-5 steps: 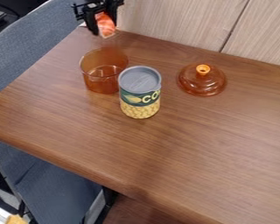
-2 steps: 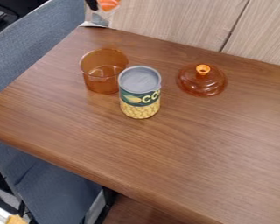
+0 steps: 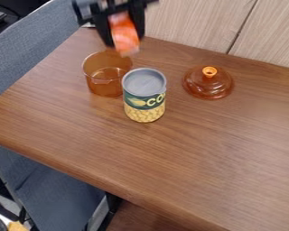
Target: Moves the orange object to the bottom centre of the table
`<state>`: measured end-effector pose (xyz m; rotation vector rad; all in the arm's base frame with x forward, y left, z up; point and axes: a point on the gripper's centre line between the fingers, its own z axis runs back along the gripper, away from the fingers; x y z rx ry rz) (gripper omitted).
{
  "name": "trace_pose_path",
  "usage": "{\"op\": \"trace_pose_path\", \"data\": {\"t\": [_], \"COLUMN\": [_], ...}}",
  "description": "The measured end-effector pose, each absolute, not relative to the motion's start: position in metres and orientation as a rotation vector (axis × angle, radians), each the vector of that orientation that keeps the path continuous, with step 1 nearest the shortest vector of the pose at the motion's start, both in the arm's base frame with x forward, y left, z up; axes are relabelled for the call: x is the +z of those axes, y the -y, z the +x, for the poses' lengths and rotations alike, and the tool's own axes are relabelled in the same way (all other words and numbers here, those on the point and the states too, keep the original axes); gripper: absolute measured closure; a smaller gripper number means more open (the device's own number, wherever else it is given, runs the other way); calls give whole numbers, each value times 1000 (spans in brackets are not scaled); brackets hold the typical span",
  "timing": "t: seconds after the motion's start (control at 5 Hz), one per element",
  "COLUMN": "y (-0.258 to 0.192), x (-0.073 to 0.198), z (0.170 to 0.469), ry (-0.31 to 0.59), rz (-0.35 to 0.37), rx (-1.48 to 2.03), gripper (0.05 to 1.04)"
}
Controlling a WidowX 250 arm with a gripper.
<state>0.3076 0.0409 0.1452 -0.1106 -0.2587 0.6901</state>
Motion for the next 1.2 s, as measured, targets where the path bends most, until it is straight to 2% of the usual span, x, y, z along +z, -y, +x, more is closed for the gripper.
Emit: {"op": "trace_pose_path", "data": {"t": [0.4, 0.6, 1.0, 1.2], "y": [-6, 3, 1, -2], "x": [86, 55, 29, 27], "z": [266, 258, 262, 268], "ry": [244, 252, 212, 205], "rz": [-47, -1, 42, 55], "rx": [621, 566, 534, 550], "gripper": [495, 496, 495, 426]}}
